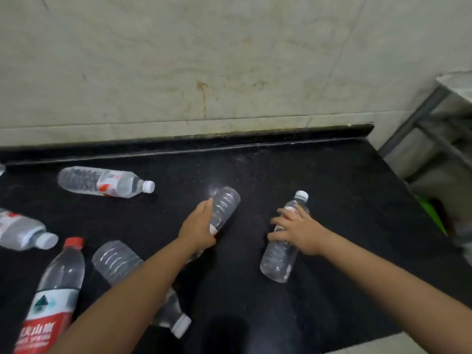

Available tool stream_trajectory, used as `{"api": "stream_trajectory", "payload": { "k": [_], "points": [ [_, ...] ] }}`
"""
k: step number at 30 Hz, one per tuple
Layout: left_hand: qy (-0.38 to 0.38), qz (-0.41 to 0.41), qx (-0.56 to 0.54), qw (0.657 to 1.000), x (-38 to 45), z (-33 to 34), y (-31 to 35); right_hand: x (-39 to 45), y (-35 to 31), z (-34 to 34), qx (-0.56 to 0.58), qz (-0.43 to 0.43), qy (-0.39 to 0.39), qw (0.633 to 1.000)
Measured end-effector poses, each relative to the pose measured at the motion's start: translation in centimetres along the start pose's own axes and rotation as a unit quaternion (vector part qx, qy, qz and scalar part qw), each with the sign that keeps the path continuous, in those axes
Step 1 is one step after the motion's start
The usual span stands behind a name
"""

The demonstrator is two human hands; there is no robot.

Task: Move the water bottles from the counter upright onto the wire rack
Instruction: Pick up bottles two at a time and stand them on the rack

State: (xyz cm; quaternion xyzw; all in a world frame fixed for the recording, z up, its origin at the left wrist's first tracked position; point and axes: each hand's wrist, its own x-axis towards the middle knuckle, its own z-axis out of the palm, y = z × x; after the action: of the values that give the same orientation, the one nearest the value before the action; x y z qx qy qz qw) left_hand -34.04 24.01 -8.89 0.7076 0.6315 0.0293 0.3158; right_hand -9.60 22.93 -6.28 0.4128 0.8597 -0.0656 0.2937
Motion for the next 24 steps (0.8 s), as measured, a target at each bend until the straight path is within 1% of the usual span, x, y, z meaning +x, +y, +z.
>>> {"api": "stream_trajectory", "payload": {
  "k": [2, 4, 5, 7, 9, 10, 12, 14, 16, 17, 18, 20, 21, 22, 23, 24],
  "points": [
    [-0.056, 0.092, 0.057, 0.993, 1.1, 0.2, 1.3, -1.2, 1.0, 0.9, 0.06, 0.001, 0.002, 0.998],
    [-0.093, 0.164, 0.148, 0.971, 1.7, 0.5, 2.7, -2.0, 1.3, 1.4, 0.178, 0.019, 0.019, 0.984],
    [-0.115, 0.192, 0.189, 0.956, 1.7, 0.6, 3.3, -2.3, 1.2, 1.8, 0.239, 0.033, 0.046, 0.969],
    [-0.159, 0.235, 0.234, 0.93, 1.4, 0.8, 3.9, -2.5, 0.4, 2.9, 0.347, 0.083, 0.151, 0.922],
    [-0.19, 0.253, 0.226, 0.921, 0.9, 0.9, 3.5, -1.9, -1.2, 3.9, 0.399, 0.119, 0.249, 0.874],
    [-0.197, 0.251, 0.204, 0.925, 0.6, 1.0, 3.3, -1.3, -1.9, 4.3, 0.405, 0.142, 0.259, 0.865],
    [-0.21, 0.223, 0.142, 0.941, -0.2, 0.9, 3.1, -0.3, -3.4, 3.9, 0.397, 0.201, 0.226, 0.867],
    [-0.224, 0.173, 0.081, 0.956, -1.2, 0.9, 3.0, 0.8, -4.0, 2.6, 0.373, 0.262, 0.197, 0.868],
    [-0.21, 0.154, 0.063, 0.963, -1.8, 1.1, 2.9, 1.9, -3.6, 1.5, 0.382, 0.327, 0.189, 0.843],
    [-0.183, 0.148, 0.067, 0.97, -2.0, 1.3, 3.0, 2.2, -3.0, 1.1, 0.402, 0.354, 0.184, 0.824],
    [-0.14, 0.132, 0.073, 0.979, -2.2, 1.7, 3.1, 2.6, -2.3, 1.0, 0.435, 0.373, 0.177, 0.801],
    [-0.021, 0.055, 0.067, 0.996, -2.7, 2.8, 3.3, 3.0, -1.4, 1.1, 0.501, 0.391, 0.162, 0.755],
    [0.028, 0.0, 0.044, 0.999, -3.0, 3.3, 3.5, 3.1, -1.3, 1.2, 0.514, 0.393, 0.157, 0.746],
    [0.057, -0.05, 0.012, 0.997, -3.3, 3.7, 3.8, 3.1, -1.2, 1.4, 0.514, 0.391, 0.158, 0.747],
    [0.068, -0.081, -0.021, 0.994, -3.5, 4.1, 3.8, 3.1, -1.1, 1.6, 0.506, 0.386, 0.16, 0.755],
    [0.069, -0.092, -0.054, 0.992, -3.6, 4.4, 3.9, 2.9, -1.1, 1.7, 0.493, 0.374, 0.159, 0.769]
  ]
}}
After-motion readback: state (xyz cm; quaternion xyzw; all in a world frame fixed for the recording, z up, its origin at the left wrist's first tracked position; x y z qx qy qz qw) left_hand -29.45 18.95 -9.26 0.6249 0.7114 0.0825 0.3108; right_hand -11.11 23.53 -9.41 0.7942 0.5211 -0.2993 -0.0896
